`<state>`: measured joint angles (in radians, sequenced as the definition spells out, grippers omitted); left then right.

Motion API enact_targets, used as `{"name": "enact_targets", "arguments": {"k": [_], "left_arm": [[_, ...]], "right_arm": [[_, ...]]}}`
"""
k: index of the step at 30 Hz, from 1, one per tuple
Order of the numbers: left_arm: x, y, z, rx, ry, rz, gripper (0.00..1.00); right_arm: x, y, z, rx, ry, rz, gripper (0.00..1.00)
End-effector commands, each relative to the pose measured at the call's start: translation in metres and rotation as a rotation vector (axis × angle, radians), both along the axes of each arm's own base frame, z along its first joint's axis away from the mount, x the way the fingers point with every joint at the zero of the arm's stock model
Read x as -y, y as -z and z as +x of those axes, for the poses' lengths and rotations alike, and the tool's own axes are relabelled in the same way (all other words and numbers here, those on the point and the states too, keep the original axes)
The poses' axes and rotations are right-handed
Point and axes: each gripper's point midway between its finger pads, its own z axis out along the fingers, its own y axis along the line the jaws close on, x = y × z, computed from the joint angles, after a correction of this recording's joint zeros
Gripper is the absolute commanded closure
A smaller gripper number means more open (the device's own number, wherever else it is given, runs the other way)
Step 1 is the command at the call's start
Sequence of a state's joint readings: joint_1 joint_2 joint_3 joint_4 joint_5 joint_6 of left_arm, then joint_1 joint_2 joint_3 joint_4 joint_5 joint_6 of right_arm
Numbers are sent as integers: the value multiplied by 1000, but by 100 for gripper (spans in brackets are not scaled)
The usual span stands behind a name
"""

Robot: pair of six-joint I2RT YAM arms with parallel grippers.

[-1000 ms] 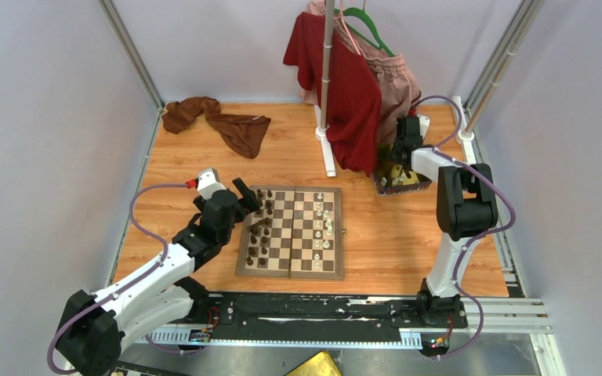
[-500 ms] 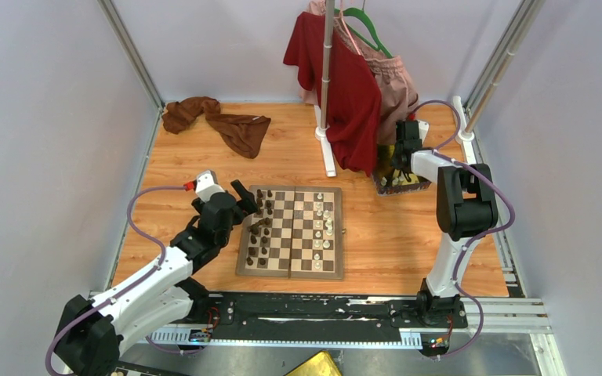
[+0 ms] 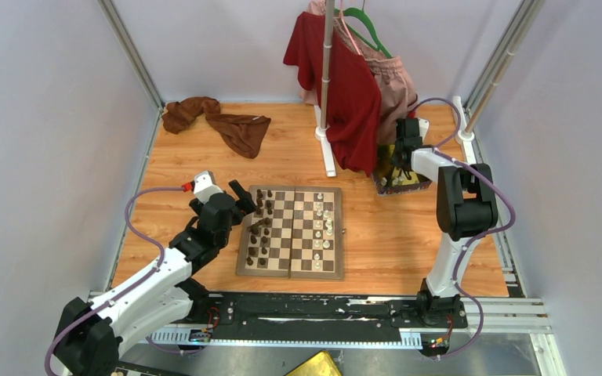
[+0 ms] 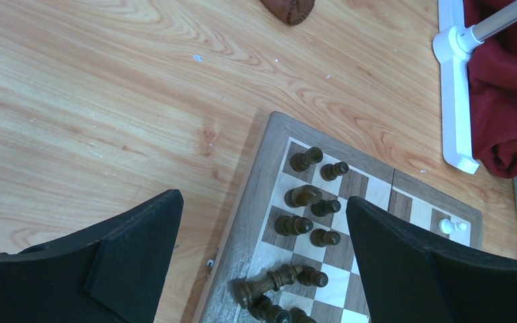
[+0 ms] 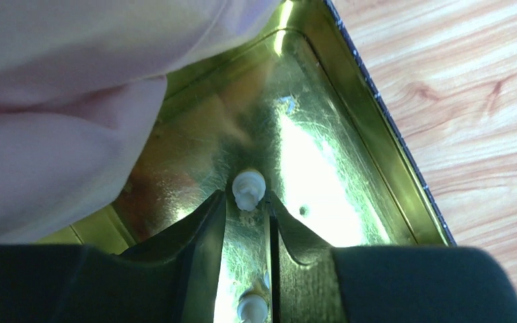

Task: Set up the chess pieces on the board
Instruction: Pick up the chess piece from the storage box.

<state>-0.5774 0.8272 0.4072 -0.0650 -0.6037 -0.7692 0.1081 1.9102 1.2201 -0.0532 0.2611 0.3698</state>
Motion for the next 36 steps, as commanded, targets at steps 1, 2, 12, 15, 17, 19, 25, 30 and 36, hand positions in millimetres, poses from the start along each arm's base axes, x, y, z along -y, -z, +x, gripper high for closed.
{"name": "enact_targets", "arguments": {"k": [1,2,12,15,17,19,25,30,36], "left_arm": [[-11,-5,3,16,-48,31,0],[-11,-6,3,16,-49,32,0],[-11,-4,3,9,-50,35,0],[-11,-5,2,9,-50,37,0],[-12,-6,1,9,-51,38,0],[-13,-7,0,10,-53,38,0],[-15,-9,-3,12,-54,30,0],[-16,-13,-6,12,-50,33,0],[-20,-16,-9,16,-48,44,0]], "right_arm": [[10,-14,10,21,15,-19,69],[10,-15,11,23,15,-20,70],[9,-10,11,10,8,-14,91],[9,-12,10,14,5,-10,100],[8,-19,10,28,2,-4,100],[6,-24,9,38,-4,4,100],[-5,-48,1,71,-26,12,100],[-17,-61,-16,81,-55,11,100],[-45,-83,-52,107,-128,-8,100]]}}
